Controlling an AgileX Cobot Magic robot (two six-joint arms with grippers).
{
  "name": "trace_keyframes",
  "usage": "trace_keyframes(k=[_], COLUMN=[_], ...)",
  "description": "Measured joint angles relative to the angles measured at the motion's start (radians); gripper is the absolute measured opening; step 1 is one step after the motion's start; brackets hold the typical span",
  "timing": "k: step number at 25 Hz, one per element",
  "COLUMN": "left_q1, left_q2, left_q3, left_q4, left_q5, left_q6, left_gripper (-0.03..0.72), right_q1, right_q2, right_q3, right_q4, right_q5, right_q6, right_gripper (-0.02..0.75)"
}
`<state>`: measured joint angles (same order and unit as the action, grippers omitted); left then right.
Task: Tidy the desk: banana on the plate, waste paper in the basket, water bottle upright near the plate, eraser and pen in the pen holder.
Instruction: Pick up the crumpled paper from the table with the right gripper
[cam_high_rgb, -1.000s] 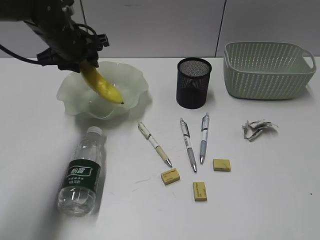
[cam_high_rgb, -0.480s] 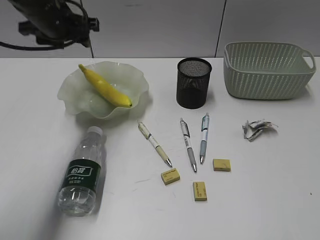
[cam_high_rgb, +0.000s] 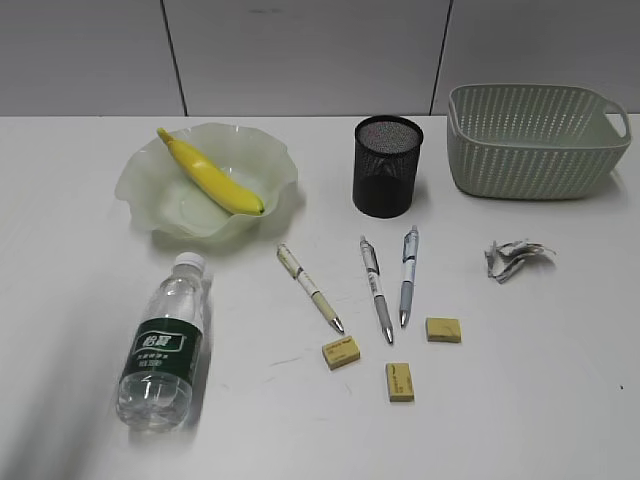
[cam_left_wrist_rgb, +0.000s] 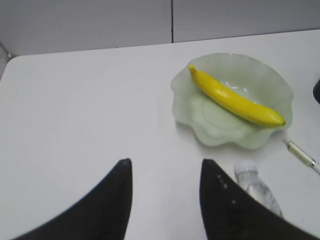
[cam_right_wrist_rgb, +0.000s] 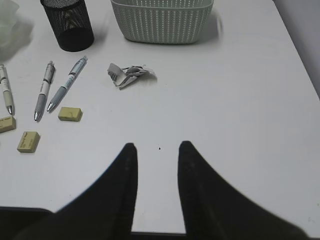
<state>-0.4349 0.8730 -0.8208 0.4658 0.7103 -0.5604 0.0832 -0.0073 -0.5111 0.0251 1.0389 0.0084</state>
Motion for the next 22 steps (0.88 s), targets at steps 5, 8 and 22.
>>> trace_keyframes(k=[5,8,22], left_q1=[0.0,0.0,0.0], left_q2=[-0.454,-0.638,-0.88], left_q3=[0.156,0.183,0.281], left_q4=[-0.143,-0.242,-0.291], left_q5=[0.229,0.373,0.365], left_q6=[0.203,0.281,0.38], left_gripper=[0.333,0.333,0.333], right_q1=[0.0,0.0,-0.001], right_q2=[0.0,0.0,0.0], right_q3=[0.0,0.0,0.001], right_q4=[0.005,0.008,0.043], right_q5=[0.0,0.0,-0.001], right_q6=[0.0,0.0,0.0], right_gripper=[0.238,0.238,0.238])
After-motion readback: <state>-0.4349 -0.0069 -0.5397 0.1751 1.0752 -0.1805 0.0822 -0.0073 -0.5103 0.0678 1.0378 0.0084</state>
